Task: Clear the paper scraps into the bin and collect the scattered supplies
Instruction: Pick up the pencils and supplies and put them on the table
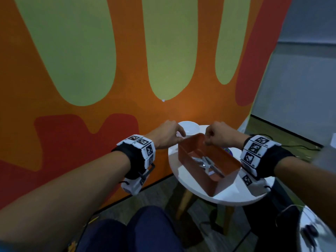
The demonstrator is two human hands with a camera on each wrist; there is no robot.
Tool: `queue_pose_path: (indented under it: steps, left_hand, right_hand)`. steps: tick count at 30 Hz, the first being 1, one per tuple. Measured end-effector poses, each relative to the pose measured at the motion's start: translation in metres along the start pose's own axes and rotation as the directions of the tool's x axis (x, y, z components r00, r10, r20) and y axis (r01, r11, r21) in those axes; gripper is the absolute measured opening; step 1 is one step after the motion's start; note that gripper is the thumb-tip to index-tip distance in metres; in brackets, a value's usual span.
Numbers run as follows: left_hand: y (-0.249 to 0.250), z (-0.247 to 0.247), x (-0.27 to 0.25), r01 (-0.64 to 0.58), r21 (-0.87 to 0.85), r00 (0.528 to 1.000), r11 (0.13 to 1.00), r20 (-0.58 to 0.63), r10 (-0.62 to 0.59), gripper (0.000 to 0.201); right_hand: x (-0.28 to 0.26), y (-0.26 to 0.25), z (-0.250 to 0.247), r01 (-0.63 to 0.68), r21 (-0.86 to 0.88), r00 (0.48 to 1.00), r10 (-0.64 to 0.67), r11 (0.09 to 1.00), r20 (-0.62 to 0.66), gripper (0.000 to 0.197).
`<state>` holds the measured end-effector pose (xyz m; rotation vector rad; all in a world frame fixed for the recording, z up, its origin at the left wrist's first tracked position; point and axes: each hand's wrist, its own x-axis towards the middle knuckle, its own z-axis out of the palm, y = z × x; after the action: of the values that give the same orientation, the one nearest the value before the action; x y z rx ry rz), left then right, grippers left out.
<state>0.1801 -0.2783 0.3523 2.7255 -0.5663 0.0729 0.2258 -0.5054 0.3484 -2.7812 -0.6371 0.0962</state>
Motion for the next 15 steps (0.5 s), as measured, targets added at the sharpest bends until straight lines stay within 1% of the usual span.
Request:
queue_pose_path:
  steps: [2, 6, 9, 11, 15]
  left_hand:
    - [-0.021, -0.009, -0.013, 0.038, 0.015, 0.999, 0.999, 0.01, -0.038, 0.022]
    - [-0.073, -0.02, -0.052, 0.148, 0.053, 0.988, 0.988, 0.043, -0.15, 0.022]
    - [-0.112, -0.022, -0.089, 0.223, 0.049, 0.974, 0.974, 0.035, -0.225, 0.021]
    - [-0.137, -0.018, -0.115, 0.282, 0.05, 0.958, 0.958, 0.043, -0.284, 0.021]
    - [-0.202, 0.009, -0.175, 0.431, 0.036, 0.898, 0.902, 0.087, -0.432, 0.02]
  right_hand:
    - [0.007, -0.019, 0.005, 0.055, 0.029, 0.998, -0.055, 0.998, 0.007, 0.009]
    - [0.03, -0.072, 0.032, 0.169, 0.083, 0.984, -0.173, 0.982, 0.036, 0.01]
    - [0.053, -0.115, 0.058, 0.22, 0.138, 0.965, -0.236, 0.966, 0.117, 0.011]
    - [0.068, -0.141, 0.079, 0.251, 0.169, 0.945, -0.278, 0.953, 0.169, 0.01]
    - [0.098, -0.195, 0.146, 0.31, 0.221, 0.879, -0.368, 0.925, 0.304, 0.014]
